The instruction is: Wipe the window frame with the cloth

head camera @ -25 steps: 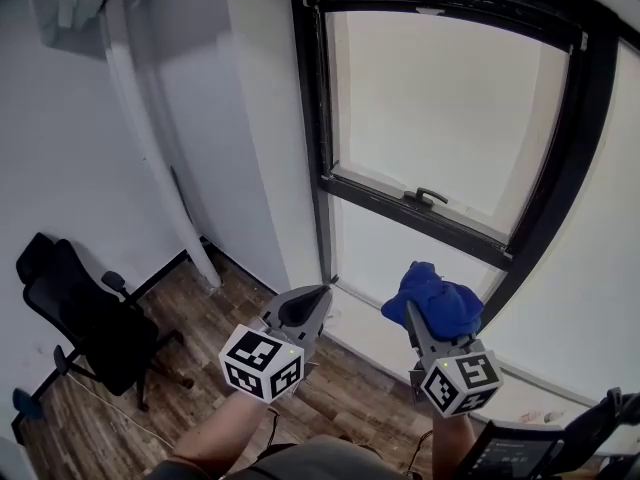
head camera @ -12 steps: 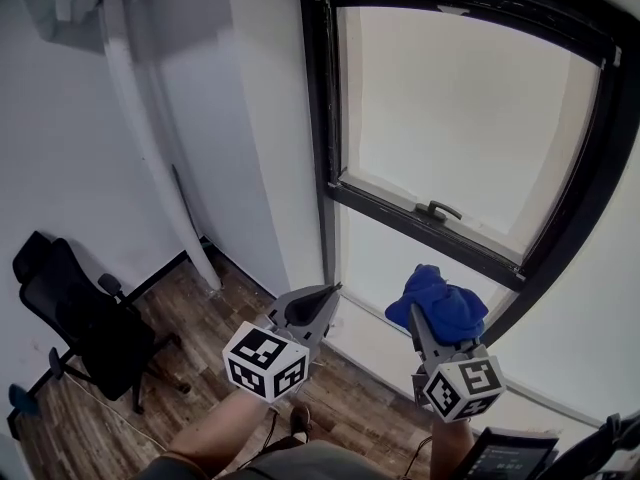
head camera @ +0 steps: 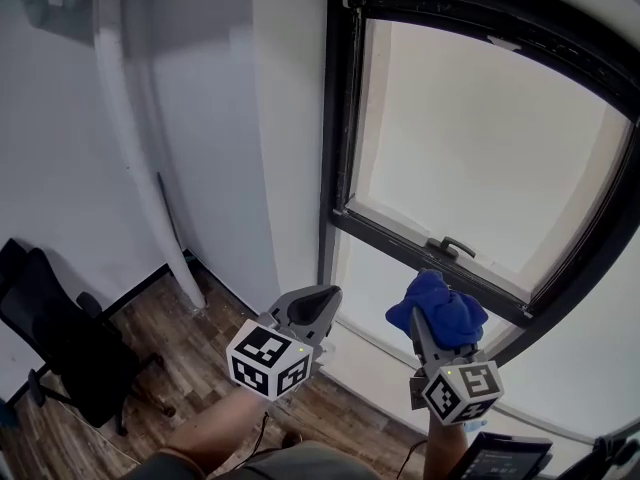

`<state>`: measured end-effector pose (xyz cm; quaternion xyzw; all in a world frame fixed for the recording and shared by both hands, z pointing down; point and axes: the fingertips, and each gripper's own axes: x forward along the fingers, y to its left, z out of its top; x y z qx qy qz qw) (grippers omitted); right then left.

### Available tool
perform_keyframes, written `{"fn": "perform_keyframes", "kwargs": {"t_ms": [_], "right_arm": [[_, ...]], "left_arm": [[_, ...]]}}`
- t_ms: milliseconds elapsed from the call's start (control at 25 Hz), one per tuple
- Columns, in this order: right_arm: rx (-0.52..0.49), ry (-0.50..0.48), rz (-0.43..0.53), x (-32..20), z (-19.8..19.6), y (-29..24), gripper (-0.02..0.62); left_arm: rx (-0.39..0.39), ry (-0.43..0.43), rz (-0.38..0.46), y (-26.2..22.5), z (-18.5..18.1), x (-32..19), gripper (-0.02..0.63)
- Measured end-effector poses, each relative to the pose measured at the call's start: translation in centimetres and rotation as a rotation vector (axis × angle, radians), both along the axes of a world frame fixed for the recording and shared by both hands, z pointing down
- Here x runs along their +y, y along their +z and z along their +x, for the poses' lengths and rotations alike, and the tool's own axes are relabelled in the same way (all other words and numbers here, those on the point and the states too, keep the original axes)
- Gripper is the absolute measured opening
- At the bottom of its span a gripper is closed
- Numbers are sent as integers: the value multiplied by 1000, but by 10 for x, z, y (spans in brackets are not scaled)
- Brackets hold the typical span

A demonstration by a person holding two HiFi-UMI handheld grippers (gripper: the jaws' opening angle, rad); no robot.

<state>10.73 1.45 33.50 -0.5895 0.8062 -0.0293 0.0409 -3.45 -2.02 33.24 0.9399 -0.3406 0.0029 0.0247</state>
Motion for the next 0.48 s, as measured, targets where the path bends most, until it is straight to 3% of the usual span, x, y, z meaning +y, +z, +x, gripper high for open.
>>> {"fn": "perform_keyframes", "kwargs": {"t_ms": [480], "right_arm": [[33,36,-29,-87,-39,5,156]], "left_arm": [[21,51,-18,1,-30,-97,5]]}}
